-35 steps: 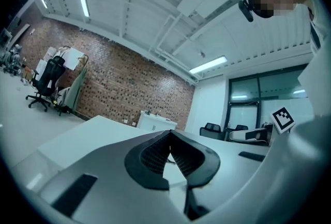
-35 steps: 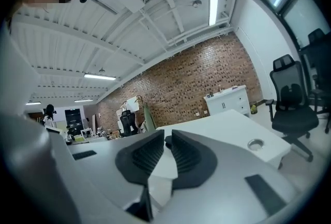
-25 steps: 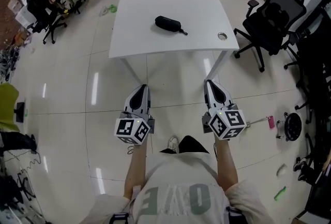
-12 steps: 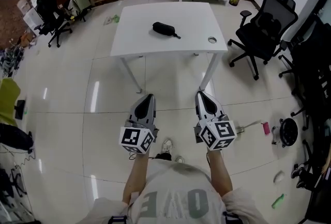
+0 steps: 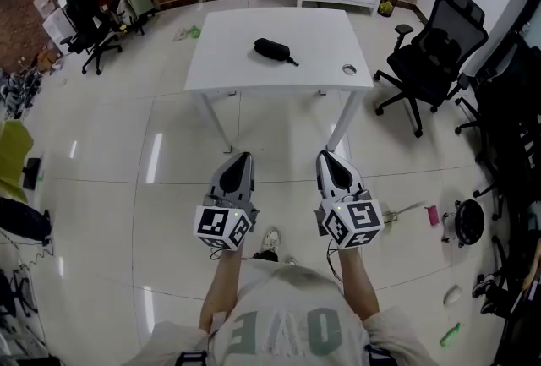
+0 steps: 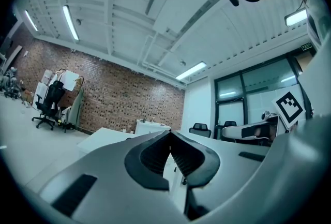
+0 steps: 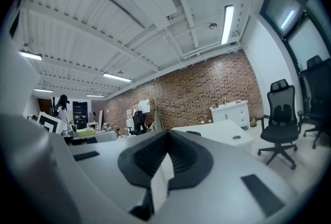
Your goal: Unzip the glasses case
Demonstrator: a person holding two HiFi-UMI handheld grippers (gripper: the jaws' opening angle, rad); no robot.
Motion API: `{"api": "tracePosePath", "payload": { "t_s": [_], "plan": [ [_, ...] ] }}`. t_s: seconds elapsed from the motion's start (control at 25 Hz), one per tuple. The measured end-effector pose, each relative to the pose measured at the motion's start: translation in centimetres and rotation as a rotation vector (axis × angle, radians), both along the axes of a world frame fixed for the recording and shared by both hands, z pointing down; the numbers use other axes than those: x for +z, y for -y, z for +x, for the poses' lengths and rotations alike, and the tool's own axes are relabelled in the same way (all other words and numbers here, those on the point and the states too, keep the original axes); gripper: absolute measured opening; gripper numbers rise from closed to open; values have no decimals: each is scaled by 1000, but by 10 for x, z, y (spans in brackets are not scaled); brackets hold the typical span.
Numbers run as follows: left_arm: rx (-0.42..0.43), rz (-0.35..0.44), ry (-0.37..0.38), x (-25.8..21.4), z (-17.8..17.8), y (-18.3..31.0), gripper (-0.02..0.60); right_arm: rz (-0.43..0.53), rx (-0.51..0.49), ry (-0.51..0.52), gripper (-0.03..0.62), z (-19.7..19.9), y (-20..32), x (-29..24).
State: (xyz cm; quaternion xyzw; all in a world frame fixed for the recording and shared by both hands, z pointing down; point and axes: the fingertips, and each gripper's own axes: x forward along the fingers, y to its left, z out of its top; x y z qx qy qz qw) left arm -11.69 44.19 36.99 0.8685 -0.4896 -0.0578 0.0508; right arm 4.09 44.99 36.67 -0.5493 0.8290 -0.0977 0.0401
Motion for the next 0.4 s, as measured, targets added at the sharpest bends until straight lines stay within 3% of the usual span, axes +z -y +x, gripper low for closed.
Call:
{"api": "tracePosePath", "payload": {
  "t_s": [0.4],
  "plan": [
    [9, -1, -26, -1, -8, 16, -8, 19, -1, -16, 0, -9, 16, -8]
  ]
}}
